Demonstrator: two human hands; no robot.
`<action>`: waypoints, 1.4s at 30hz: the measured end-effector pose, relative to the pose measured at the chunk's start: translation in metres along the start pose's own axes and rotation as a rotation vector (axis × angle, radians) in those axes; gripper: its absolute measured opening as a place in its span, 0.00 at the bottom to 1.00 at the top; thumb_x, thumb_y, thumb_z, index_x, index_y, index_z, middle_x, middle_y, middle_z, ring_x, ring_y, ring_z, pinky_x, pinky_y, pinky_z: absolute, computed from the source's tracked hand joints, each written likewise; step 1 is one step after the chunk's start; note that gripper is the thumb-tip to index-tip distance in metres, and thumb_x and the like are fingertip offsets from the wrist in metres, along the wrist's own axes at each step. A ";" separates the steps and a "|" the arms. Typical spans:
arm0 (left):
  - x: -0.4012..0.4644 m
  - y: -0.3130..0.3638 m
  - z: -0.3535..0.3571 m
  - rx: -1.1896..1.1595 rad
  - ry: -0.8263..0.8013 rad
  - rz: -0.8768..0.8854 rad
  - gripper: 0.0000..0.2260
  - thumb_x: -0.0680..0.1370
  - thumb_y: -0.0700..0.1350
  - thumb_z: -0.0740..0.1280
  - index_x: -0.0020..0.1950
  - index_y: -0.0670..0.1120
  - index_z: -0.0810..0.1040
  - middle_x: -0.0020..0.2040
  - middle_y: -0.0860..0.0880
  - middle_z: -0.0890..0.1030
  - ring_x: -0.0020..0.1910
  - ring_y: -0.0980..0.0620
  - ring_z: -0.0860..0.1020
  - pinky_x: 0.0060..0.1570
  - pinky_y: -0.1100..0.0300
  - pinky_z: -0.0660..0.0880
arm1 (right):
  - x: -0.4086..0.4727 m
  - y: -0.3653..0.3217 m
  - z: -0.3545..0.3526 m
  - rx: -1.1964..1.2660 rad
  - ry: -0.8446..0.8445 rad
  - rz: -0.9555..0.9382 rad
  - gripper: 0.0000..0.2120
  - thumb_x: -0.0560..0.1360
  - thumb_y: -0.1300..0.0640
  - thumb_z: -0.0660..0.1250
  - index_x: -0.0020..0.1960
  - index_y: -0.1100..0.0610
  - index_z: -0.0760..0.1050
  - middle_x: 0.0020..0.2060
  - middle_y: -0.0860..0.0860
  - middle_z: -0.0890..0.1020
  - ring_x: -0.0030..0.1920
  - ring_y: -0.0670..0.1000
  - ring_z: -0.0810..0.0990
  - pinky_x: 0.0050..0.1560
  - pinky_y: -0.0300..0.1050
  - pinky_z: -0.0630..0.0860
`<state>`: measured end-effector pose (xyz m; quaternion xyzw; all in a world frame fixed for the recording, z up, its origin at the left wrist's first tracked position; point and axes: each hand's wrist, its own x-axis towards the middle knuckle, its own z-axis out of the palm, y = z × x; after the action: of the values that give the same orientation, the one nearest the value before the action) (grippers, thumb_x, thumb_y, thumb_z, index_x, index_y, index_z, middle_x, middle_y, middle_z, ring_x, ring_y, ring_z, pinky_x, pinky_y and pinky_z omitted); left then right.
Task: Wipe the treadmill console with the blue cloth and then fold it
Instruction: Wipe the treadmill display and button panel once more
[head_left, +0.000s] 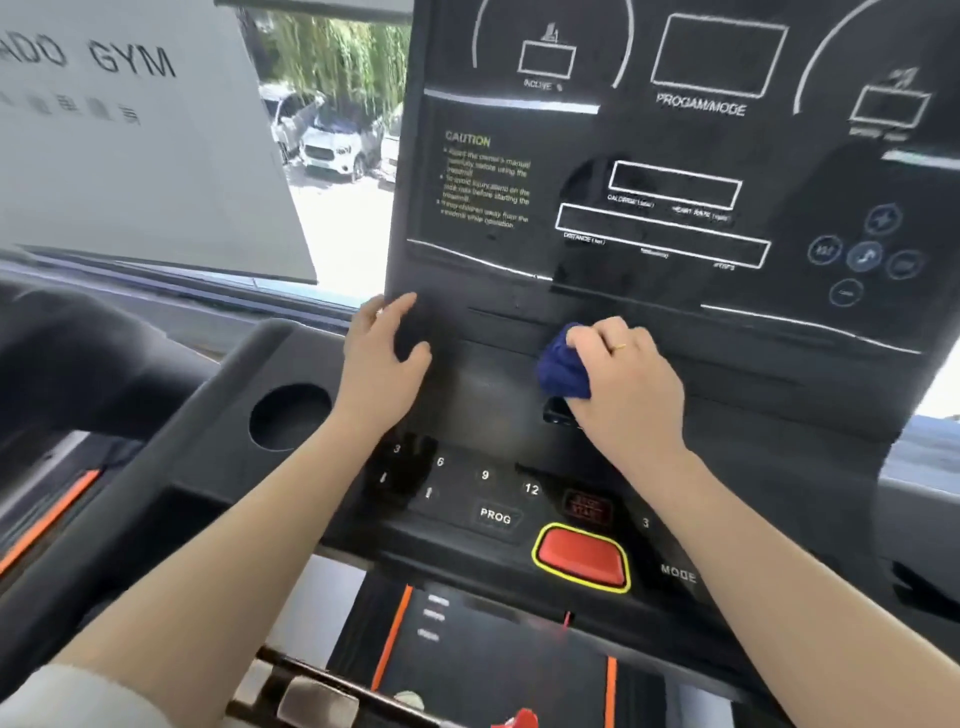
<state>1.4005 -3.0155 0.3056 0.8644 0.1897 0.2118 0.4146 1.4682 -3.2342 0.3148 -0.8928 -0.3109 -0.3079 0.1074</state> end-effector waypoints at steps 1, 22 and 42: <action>0.009 -0.003 -0.002 0.005 0.003 -0.014 0.25 0.77 0.42 0.63 0.73 0.53 0.62 0.75 0.47 0.56 0.73 0.51 0.56 0.70 0.60 0.54 | -0.002 -0.002 0.006 -0.027 0.025 -0.046 0.22 0.56 0.64 0.75 0.49 0.56 0.75 0.41 0.54 0.77 0.37 0.58 0.74 0.26 0.42 0.66; 0.062 -0.046 -0.024 -0.414 -0.256 -0.007 0.26 0.78 0.37 0.57 0.71 0.61 0.63 0.58 0.61 0.76 0.52 0.74 0.72 0.46 0.79 0.68 | 0.020 -0.077 0.054 -0.112 0.080 -0.052 0.20 0.60 0.67 0.63 0.50 0.54 0.72 0.47 0.53 0.71 0.39 0.54 0.66 0.30 0.41 0.61; 0.078 -0.056 -0.034 -0.386 -0.334 0.060 0.27 0.76 0.36 0.62 0.70 0.61 0.67 0.58 0.56 0.78 0.56 0.62 0.75 0.52 0.71 0.71 | 0.056 -0.079 0.077 -0.064 0.106 -0.472 0.25 0.69 0.69 0.61 0.60 0.48 0.77 0.53 0.51 0.68 0.42 0.55 0.68 0.43 0.49 0.66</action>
<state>1.4391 -2.9218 0.2962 0.7976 0.0488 0.1107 0.5909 1.4905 -3.1159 0.2888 -0.7811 -0.4947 -0.3806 0.0202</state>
